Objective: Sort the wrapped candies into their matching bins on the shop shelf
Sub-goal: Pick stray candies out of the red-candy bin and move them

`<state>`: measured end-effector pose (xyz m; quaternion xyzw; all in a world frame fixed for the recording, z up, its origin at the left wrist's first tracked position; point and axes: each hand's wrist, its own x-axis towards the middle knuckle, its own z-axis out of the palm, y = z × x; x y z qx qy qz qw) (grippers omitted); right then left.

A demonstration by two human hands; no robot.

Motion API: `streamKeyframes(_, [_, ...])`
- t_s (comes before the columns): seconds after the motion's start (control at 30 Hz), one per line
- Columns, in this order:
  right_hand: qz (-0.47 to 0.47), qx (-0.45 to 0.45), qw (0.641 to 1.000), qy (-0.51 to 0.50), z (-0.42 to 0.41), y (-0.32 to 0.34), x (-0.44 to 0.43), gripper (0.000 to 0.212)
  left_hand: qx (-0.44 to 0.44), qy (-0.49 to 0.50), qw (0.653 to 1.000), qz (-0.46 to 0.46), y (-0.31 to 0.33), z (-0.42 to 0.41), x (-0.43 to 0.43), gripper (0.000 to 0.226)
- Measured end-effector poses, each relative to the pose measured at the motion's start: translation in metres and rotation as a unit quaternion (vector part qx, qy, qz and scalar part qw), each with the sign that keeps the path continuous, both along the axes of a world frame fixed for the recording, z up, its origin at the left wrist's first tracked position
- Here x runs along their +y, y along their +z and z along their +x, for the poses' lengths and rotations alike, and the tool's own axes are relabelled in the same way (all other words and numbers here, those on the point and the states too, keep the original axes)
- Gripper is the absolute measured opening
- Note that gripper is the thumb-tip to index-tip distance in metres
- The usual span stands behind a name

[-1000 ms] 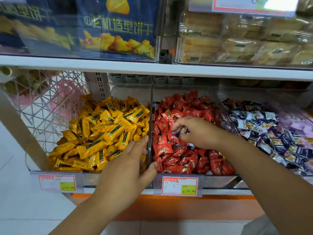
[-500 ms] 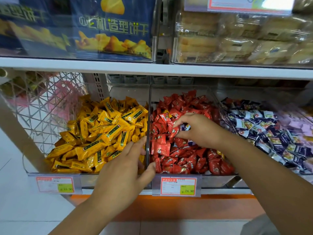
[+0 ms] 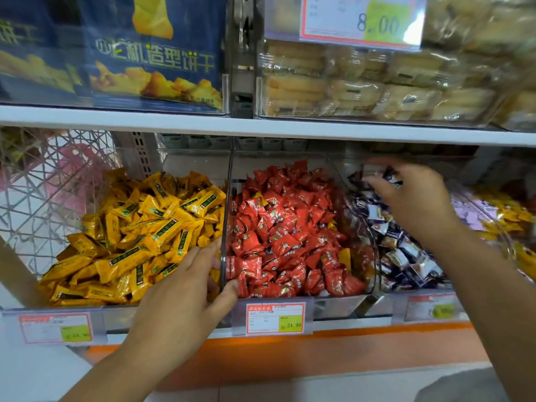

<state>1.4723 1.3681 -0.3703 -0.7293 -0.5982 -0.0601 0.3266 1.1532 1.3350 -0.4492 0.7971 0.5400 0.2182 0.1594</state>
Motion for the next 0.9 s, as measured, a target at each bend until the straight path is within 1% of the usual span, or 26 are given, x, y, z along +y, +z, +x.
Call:
streamKeyframes(0.03, [-0.011,-0.003,0.999,-0.03,0.015,-0.007,0.002,0.025,-0.007,0.002,1.0,0.001,0.001,0.0,0.0,0.063])
streamKeyframes(0.07, [-0.042,-0.011,0.997,-0.06,0.027,-0.017,0.003,0.026,-0.014,0.003,1.0,0.0,0.001,0.001,-0.001,0.061])
streamKeyframes(0.17, [-0.188,-0.04,0.977,-0.094,0.048,-0.051,0.006,0.034,-0.018,0.005,1.0,0.001,0.003,0.001,-0.002,0.058])
streamKeyframes(0.2, [-0.227,-0.038,0.967,-0.106,0.049,-0.056,0.007,0.036,-0.02,0.007,1.0,0.002,0.003,0.001,-0.002,0.058])
streamKeyframes(0.23, [-0.245,-0.036,0.961,-0.123,0.047,-0.054,0.008,0.038,-0.021,0.009,1.0,0.004,0.003,0.002,-0.002,0.059])
streamKeyframes(0.27, [-0.232,-0.037,0.963,-0.134,0.043,-0.048,0.009,0.042,-0.022,0.011,1.0,0.003,0.003,0.002,-0.002,0.059])
streamKeyframes(0.3, [-0.186,-0.059,0.972,-0.129,0.033,-0.035,0.006,0.047,-0.021,0.012,1.0,0.001,0.003,0.003,-0.002,0.059])
streamKeyframes(0.33, [-0.114,-0.072,0.985,-0.104,0.019,-0.022,0.002,0.048,-0.019,0.012,1.0,0.0,0.003,0.003,-0.001,0.059])
streamKeyframes(0.37, [-0.046,-0.046,0.996,-0.054,0.001,-0.01,-0.002,0.042,-0.018,0.012,1.0,0.0,0.003,0.003,-0.001,0.059])
streamKeyframes(0.4, [-0.004,-0.002,1.0,0.014,-0.02,0.0,-0.007,0.031,-0.018,0.012,1.0,0.001,0.003,0.003,-0.001,0.06])
streamKeyframes(0.43, [0.0,0.031,0.996,0.086,-0.042,0.005,-0.009,0.024,-0.018,0.011,1.0,0.002,0.003,0.003,-0.001,0.061])
streamKeyframes(0.47, [-0.027,0.043,0.988,0.146,-0.062,0.005,-0.007,0.024,-0.017,0.009,1.0,0.003,0.004,0.003,-0.001,0.061])
streamKeyframes(0.5, [-0.067,0.045,0.978,0.193,-0.077,-0.001,-0.001,0.028,-0.015,0.007,1.0,0.001,0.005,0.003,-0.001,0.062])
streamKeyframes(0.57, [-0.137,0.051,0.959,0.244,-0.097,-0.022,0.022,0.036,-0.01,0.005,1.0,-0.006,0.006,0.002,-0.001,0.061])
streamKeyframes(0.63, [-0.164,0.067,0.956,0.235,-0.108,-0.042,0.047,0.039,-0.008,0.0,1.0,-0.004,0.007,0.002,-0.001,0.061])
streamKeyframes(0.7, [-0.169,0.075,0.96,0.211,-0.116,-0.055,0.067,0.042,-0.005,-0.002,1.0,0.003,0.006,0.001,-0.001,0.063])
streamKeyframes(0.8, [-0.197,0.033,0.963,0.18,-0.124,-0.067,0.088,0.048,0.004,-0.001,1.0,0.01,0.004,0.0,0.0,0.064])
streamKeyframes(0.9, [-0.211,0.026,0.963,0.168,-0.129,-0.069,0.091,0.051,0.003,0.002,1.0,0.011,0.003,-0.001,0.002,0.066])
